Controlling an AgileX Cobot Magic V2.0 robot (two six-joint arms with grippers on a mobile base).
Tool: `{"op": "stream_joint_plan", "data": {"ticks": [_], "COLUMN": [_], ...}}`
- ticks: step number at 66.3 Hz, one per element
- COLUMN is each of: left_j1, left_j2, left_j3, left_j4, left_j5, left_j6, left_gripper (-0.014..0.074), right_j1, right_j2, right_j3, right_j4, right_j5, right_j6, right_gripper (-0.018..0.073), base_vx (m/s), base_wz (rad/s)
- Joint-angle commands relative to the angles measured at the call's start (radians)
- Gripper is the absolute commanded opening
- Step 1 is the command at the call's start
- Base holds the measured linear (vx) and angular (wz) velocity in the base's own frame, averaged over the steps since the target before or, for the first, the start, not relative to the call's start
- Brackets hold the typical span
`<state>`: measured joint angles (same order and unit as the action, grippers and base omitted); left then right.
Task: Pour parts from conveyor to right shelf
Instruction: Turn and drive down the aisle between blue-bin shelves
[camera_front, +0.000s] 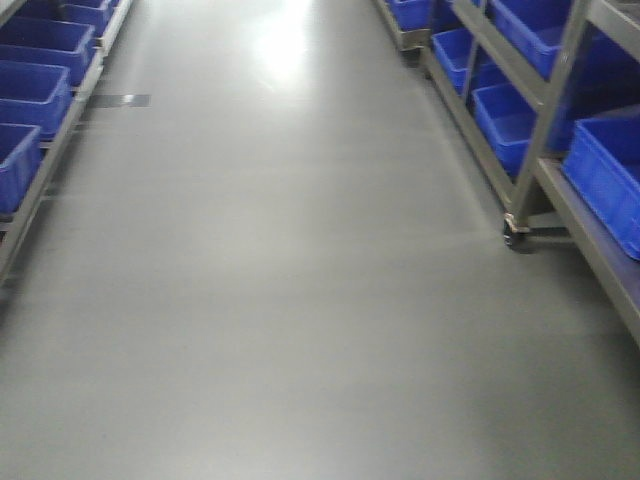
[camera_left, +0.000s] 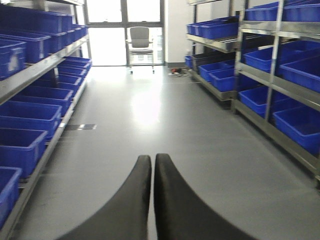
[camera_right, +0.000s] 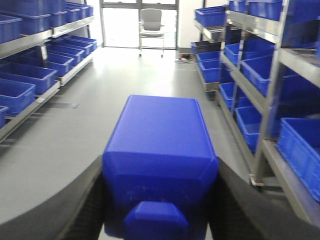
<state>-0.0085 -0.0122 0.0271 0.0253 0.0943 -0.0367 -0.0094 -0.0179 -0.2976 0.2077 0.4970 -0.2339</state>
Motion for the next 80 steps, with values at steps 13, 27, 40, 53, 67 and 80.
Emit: {"op": "stream_joint_plan", "data": {"ticks": [13,27,40,53,67,80], "left_j1": [-0.005,-0.005,-0.005,-0.005,-0.005,-0.005], "left_j2": [-0.012,-0.012,-0.012,-0.012,-0.012,-0.012], "left_j3": [-0.02,-0.02,-0.02,-0.02,-0.02,-0.02], "left_j4": [-0.006,-0.006,-0.006,-0.006,-0.006,-0.006], "left_j5": [-0.072,-0.072,-0.072,-0.072,-0.072,-0.072], "left_j6": [-0.007,-0.007,-0.007,-0.007,-0.007,-0.007], "left_gripper": [-0.0006,-0.0006,-0.0006,-0.0006,-0.0006,-0.0006], "right_j1": [-0.004,-0.004,-0.004,-0.004,-0.004,-0.004], "right_j2": [-0.002,-0.002,-0.002,-0.002,-0.002,-0.002], "right_j3": [-0.025,-0.025,-0.025,-0.025,-0.025,-0.025], "right_j4": [0.0,0.0,0.0,0.0,0.0,0.0], "right_j5": [-0.076,-0.076,-0.076,-0.077,-0.077,-0.077], "right_j6": [-0.004,-0.004,-0.004,-0.004,-0.004,-0.004], "right_gripper": [-0.0001,-0.0001,-0.0001,-0.0001,-0.0001,-0.0001], "base_vx": [0.17,0.28,0.41,0.49,0.54,0.57], "base_wz": [0.35,0.12,-0.09,-0.14,-0.11,-0.04]}}
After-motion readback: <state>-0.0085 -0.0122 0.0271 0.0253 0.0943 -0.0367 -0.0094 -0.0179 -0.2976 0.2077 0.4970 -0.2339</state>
